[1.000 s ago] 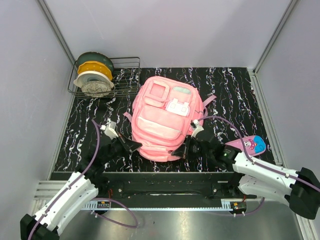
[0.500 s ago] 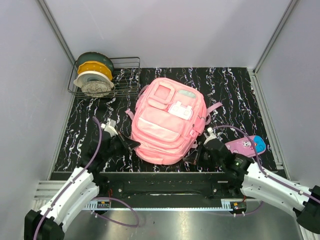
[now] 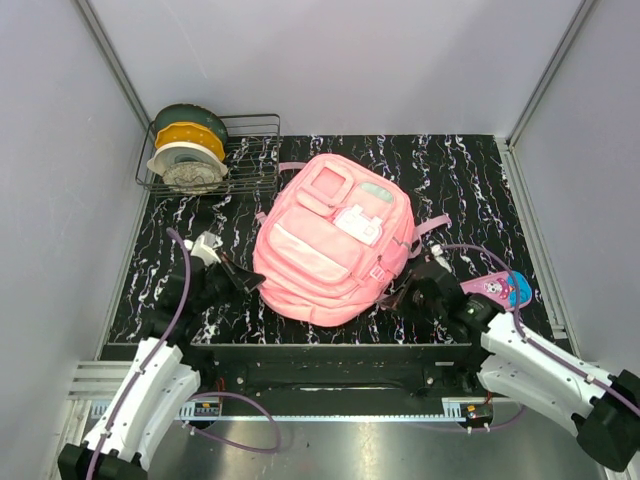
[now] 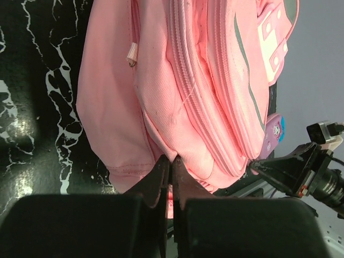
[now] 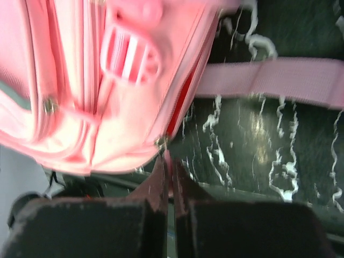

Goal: Pack the student bag
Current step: Zip the student bag at the center of the board, then unzip the student bag at the center of the board.

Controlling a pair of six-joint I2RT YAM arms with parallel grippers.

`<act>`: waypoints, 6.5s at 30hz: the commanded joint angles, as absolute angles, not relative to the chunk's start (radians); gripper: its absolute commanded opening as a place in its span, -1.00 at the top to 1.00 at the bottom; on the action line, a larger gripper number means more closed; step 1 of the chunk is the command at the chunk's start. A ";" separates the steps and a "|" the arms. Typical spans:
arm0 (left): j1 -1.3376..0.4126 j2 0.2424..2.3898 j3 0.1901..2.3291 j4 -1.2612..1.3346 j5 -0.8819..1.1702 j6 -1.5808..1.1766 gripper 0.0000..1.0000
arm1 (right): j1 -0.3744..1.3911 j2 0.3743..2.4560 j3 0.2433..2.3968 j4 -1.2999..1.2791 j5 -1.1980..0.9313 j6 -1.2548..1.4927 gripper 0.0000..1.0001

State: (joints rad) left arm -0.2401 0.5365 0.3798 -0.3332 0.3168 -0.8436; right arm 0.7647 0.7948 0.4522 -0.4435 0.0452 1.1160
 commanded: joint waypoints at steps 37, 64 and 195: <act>0.035 0.687 0.692 0.009 0.759 -1.025 1.00 | 0.413 0.710 0.436 -0.150 0.097 0.692 1.00; -0.136 0.460 0.384 -0.127 0.514 -1.005 1.00 | 0.413 0.775 0.652 -0.373 -0.202 0.698 -0.05; -0.020 0.908 0.509 -0.029 0.798 -0.663 1.00 | 0.316 1.328 0.706 0.073 -0.788 0.720 1.00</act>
State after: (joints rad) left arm -0.0216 0.9806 0.5468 -0.1917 0.7944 -0.5625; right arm 0.3088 1.3170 0.7155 -0.0704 -0.5529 0.3946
